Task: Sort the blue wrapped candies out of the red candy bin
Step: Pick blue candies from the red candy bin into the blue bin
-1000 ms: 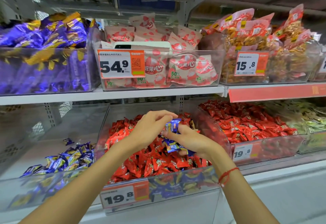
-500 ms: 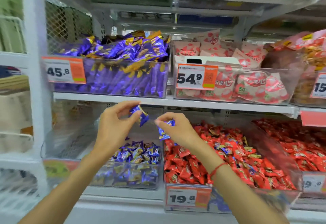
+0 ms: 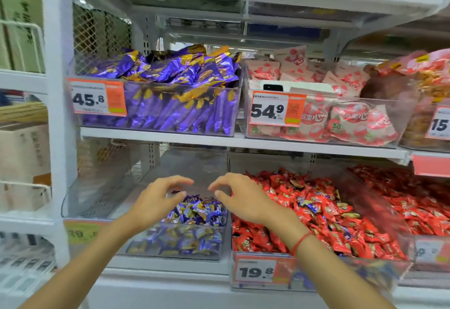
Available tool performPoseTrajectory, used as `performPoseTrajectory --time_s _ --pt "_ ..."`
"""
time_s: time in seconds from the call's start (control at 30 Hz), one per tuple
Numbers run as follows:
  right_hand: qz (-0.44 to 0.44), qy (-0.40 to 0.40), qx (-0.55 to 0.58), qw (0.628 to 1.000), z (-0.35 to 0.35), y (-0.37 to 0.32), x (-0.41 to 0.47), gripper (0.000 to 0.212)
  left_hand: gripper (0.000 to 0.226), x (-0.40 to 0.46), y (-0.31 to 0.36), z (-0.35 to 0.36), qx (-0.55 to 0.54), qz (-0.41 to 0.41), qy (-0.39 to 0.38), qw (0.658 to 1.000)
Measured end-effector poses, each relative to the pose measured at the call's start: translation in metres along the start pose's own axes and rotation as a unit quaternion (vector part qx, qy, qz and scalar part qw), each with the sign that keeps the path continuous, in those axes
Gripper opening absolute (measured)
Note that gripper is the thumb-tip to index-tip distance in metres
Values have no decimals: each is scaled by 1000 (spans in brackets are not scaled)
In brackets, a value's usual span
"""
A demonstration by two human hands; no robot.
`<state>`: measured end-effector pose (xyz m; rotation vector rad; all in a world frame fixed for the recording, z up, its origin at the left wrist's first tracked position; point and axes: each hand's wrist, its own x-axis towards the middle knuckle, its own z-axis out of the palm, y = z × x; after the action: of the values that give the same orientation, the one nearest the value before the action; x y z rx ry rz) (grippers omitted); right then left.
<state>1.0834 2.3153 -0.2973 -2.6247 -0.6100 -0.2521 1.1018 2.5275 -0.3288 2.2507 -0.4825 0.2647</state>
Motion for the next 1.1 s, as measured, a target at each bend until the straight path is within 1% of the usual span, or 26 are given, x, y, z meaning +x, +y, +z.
performPoseTrajectory --time_s 0.07,0.13,0.2,0.3,0.4,0.47,0.53,0.6,0.67,0.7,0.73,0.8,0.83,0.87,0.9,0.97,1.03,1.1 --pt "-3 60 -10 998 -10 14 -29 25 24 3 18 12 24 20 19 999" --pt "9 102 -17 995 -20 33 -56 24 28 7 45 30 57 60 39 996" --pt "35 134 -33 990 -27 57 -77 23 27 12 74 55 82 103 34 991" --pt "105 167 -51 979 -39 98 -101 22 27 26 109 100 131 170 -3 977" --pt "172 194 -42 965 -51 137 -122 27 35 49 128 144 174 213 -76 959" --pt "205 194 -29 959 -59 159 -132 34 44 65 129 166 242 205 -145 937" --pt "218 182 -17 959 -63 174 -136 33 50 75 121 175 325 152 -199 912" --pt "200 168 2 965 -64 178 -130 29 52 78 111 174 355 121 -214 902" --pt "178 150 24 972 -63 171 -112 28 51 77 103 171 355 125 -209 903" --pt "180 131 30 974 -61 166 -100 29 50 76 101 169 354 128 -204 904" --pt "190 102 27 976 -57 164 -86 30 50 74 99 168 352 129 -199 905" --pt "212 -1 -24 977 -44 161 -61 38 48 72 99 168 346 127 -192 909" --pt "225 -45 -56 972 -38 160 -53 42 48 71 100 168 344 127 -189 911" --pt "231 -63 -84 967 -35 159 -48 43 48 70 100 168 341 127 -186 913" --pt "235 -64 -94 965 -35 159 -46 42 47 70 100 167 336 128 -184 915" --pt "237 -29 -66 969 -41 160 -51 35 47 69 99 166 320 126 -180 922" --pt "239 17 -10 971 -48 162 -63 26 47 70 99 165 307 122 -171 928" --pt "238 73 61 967 -53 164 -79 21 45 70 103 164 296 118 -167 933"
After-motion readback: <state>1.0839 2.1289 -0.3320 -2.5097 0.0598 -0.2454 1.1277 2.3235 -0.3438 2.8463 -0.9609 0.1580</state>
